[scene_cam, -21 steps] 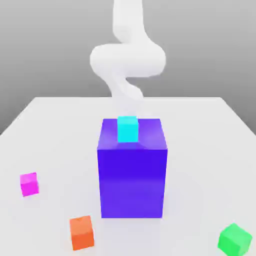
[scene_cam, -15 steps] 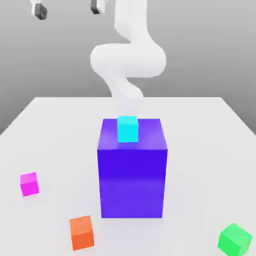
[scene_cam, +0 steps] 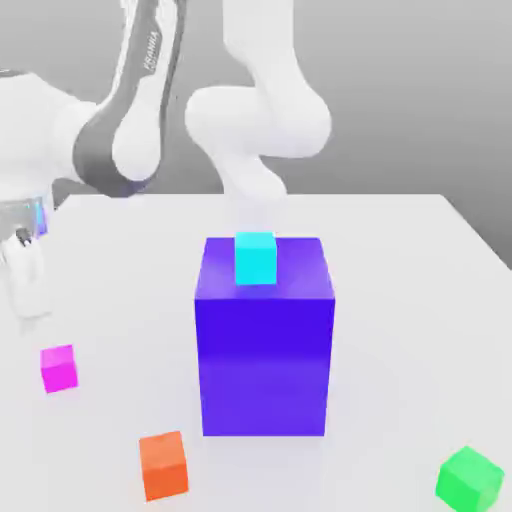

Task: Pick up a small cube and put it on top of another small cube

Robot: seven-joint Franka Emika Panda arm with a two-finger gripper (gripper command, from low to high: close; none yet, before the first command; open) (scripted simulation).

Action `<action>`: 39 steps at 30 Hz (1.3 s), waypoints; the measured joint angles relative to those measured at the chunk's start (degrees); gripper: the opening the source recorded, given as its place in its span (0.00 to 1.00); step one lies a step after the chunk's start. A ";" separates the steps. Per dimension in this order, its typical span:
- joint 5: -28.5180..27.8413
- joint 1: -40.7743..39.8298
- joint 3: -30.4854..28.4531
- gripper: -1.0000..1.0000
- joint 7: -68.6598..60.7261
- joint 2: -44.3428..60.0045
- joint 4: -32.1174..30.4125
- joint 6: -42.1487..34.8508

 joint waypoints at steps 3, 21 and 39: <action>5.03 -2.44 2.05 0.50 -2.68 6.43 -0.32 4.23; 1.37 -5.45 4.12 0.00 0.04 4.61 -0.90 3.02; -11.17 22.15 29.62 0.00 -2.62 6.74 16.43 -11.10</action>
